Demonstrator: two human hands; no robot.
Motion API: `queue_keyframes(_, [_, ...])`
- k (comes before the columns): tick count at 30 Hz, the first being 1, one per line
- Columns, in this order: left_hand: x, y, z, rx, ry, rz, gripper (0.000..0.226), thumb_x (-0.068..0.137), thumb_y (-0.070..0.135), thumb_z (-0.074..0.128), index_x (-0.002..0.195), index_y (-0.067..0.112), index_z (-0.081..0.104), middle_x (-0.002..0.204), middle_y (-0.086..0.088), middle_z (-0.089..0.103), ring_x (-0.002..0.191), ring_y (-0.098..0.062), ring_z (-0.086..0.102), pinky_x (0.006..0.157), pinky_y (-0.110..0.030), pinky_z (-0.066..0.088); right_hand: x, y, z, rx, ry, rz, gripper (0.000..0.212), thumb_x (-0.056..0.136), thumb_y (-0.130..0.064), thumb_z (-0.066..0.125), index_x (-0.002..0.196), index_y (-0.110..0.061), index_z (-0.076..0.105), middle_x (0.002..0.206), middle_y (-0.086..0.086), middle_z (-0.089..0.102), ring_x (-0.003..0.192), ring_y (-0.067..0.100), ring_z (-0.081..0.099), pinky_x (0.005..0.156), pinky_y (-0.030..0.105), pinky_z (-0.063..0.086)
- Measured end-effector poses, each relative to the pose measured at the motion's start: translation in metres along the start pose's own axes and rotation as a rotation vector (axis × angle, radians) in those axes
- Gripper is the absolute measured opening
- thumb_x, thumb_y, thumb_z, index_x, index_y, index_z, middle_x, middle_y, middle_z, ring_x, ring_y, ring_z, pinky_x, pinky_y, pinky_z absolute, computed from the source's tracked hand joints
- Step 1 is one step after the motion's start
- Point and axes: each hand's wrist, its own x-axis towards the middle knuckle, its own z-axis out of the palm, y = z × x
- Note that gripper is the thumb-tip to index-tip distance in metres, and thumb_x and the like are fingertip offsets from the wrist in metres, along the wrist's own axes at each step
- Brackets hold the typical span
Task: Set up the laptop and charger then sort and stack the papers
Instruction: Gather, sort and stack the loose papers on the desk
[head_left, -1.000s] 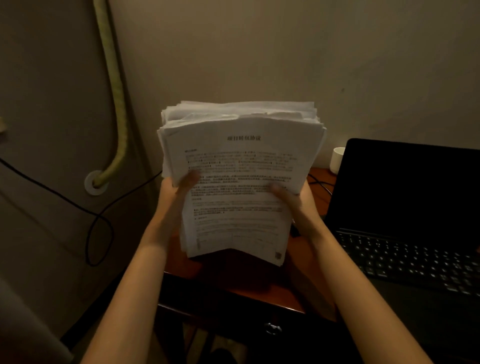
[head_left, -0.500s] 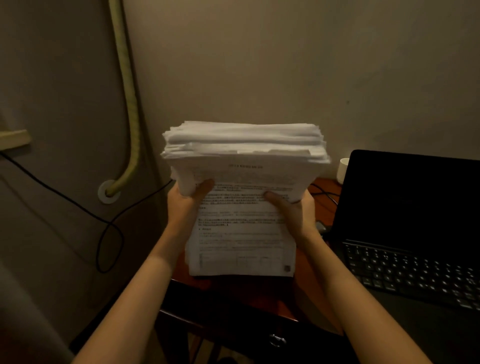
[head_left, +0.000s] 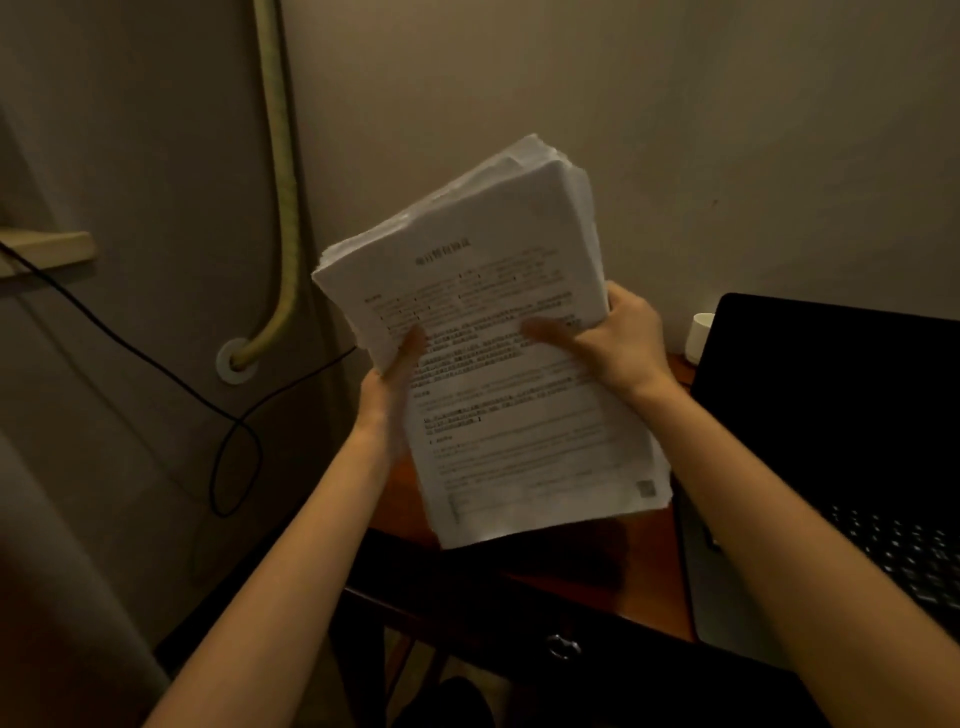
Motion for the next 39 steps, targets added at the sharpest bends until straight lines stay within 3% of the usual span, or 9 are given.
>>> queue_keyframes(6, [-0.009,0.013,-0.041,0.394,0.385,0.4,0.13,0.056,0.03,0.089,0.151,0.028,0.002,0.151,-0.005,0.029,0.137,-0.017,0.033,0.109,-0.045,0.035,0.003,-0.059,-0.009,-0.521,-0.129,-0.248,0.047,0.057,-0.062,0.079,0.066,-0.034,0.042,0.073,-0.017,0.05,0.07,0.012,0.047,0.055,0.029,0.034])
queue_keyframes(9, [-0.018,0.02,-0.063,0.65,0.227,0.472,0.143,0.047,0.038,0.092,0.15,0.034,-0.007,0.156,0.001,0.023,0.141,-0.011,0.025,0.11,-0.041,0.03,-0.008,-0.065,0.006,-0.767,-0.275,-0.369,0.054,0.058,-0.065,0.076,0.076,-0.027,0.042,0.079,-0.007,0.049,0.069,0.015,0.043,0.055,0.029,0.025])
queue_keyframes(12, [-0.025,0.009,-0.069,0.675,-0.037,0.31,0.116,0.053,0.034,0.089,0.148,0.023,0.023,0.137,0.005,0.054,0.124,-0.012,0.052,0.099,-0.039,0.047,-0.016,-0.058,0.028,-0.875,-0.412,-0.462,0.055,0.061,-0.066,0.074,0.083,-0.026,0.043,0.077,-0.006,0.051,0.067,0.014,0.044,0.057,0.028,0.026])
queue_keyframes(16, [-0.03,-0.009,-0.069,0.563,-0.085,0.291,0.045,0.066,0.019,0.084,0.104,0.023,0.062,0.098,0.009,0.073,0.099,-0.017,0.068,0.074,-0.031,0.058,-0.008,-0.062,0.036,-0.914,-0.5,-0.509,0.053,0.062,-0.064,0.075,0.086,-0.026,0.046,0.08,-0.007,0.055,0.068,0.012,0.047,0.053,0.026,0.028])
queue_keyframes(24, [-0.023,-0.013,-0.068,0.622,-0.085,0.386,0.054,0.072,0.019,0.077,0.12,0.003,0.056,0.111,-0.006,0.067,0.1,-0.015,0.067,0.072,-0.024,0.055,-0.007,-0.053,0.036,-0.99,-0.53,-0.447,0.066,0.066,-0.067,0.069,0.111,-0.025,0.046,0.103,-0.003,0.063,0.082,0.015,0.054,0.067,0.031,0.043])
queue_keyframes(29, [-0.022,-0.013,-0.068,0.575,-0.063,0.354,0.048,0.067,0.017,0.082,0.11,0.019,0.061,0.108,-0.001,0.068,0.099,-0.013,0.067,0.071,-0.024,0.056,-0.033,-0.02,-0.006,-1.036,-0.09,-0.314,0.104,0.059,-0.08,0.059,0.142,-0.024,0.031,0.131,0.006,0.049,0.123,0.025,0.042,0.111,0.047,0.018])
queue_keyframes(33, [-0.017,-0.015,-0.069,0.557,-0.044,0.354,0.048,0.063,0.021,0.083,0.107,0.022,0.063,0.105,0.003,0.07,0.098,-0.014,0.068,0.072,-0.027,0.057,-0.073,0.03,-0.029,-0.503,0.463,-0.151,0.117,0.053,-0.074,0.069,0.148,-0.024,0.021,0.146,0.01,0.03,0.137,0.024,0.027,0.116,0.049,0.011])
queue_keyframes(36, [-0.015,-0.017,-0.07,0.547,-0.058,0.349,0.047,0.063,0.017,0.084,0.105,0.022,0.063,0.103,0.003,0.07,0.096,-0.012,0.068,0.069,-0.024,0.056,-0.092,0.073,-0.015,0.326,0.305,0.156,0.125,0.046,-0.056,0.087,0.147,-0.028,0.019,0.144,0.007,0.039,0.132,0.022,0.042,0.104,0.056,0.039])
queue_keyframes(39, [-0.015,-0.017,-0.069,0.535,-0.087,0.338,0.04,0.069,0.004,0.077,0.103,0.021,0.062,0.094,0.009,0.072,0.091,-0.007,0.068,0.064,-0.019,0.054,-0.099,0.097,-0.003,0.604,0.057,0.162,0.085,0.063,-0.03,0.083,0.136,-0.016,0.041,0.125,0.012,0.059,0.113,0.031,0.06,0.087,0.06,0.049])
